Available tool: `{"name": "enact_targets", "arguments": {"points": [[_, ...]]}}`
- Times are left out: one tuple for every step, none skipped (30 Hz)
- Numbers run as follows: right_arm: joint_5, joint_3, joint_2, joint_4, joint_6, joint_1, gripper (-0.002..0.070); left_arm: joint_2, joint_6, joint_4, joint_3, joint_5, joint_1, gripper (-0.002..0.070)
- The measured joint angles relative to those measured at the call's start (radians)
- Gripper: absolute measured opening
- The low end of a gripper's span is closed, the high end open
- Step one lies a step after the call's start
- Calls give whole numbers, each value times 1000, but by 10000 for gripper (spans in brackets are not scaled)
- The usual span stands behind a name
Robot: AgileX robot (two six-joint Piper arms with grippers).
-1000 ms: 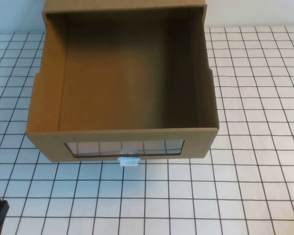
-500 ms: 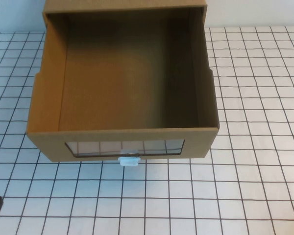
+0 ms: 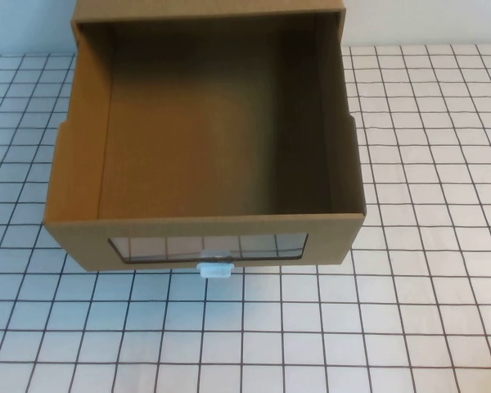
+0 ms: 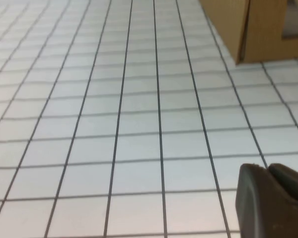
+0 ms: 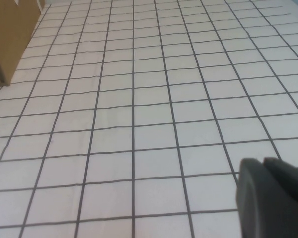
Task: Open the shoe box
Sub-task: 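Pull the top drawer of the cardboard box fully open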
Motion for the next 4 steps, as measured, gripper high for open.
{"name": "enact_targets", "arguments": {"points": [[0,0,0,0,0,0,-13,0,0,0,0,10,0,-2],[0,0,0,0,0,0,-13,0,5,2,0,17,2,-2],[0,0,0,0,0,0,-13,0,8,4,0,20,2,-2],[0,0,0,0,0,0,-13,0,9,6,0,24,2,-2]]}}
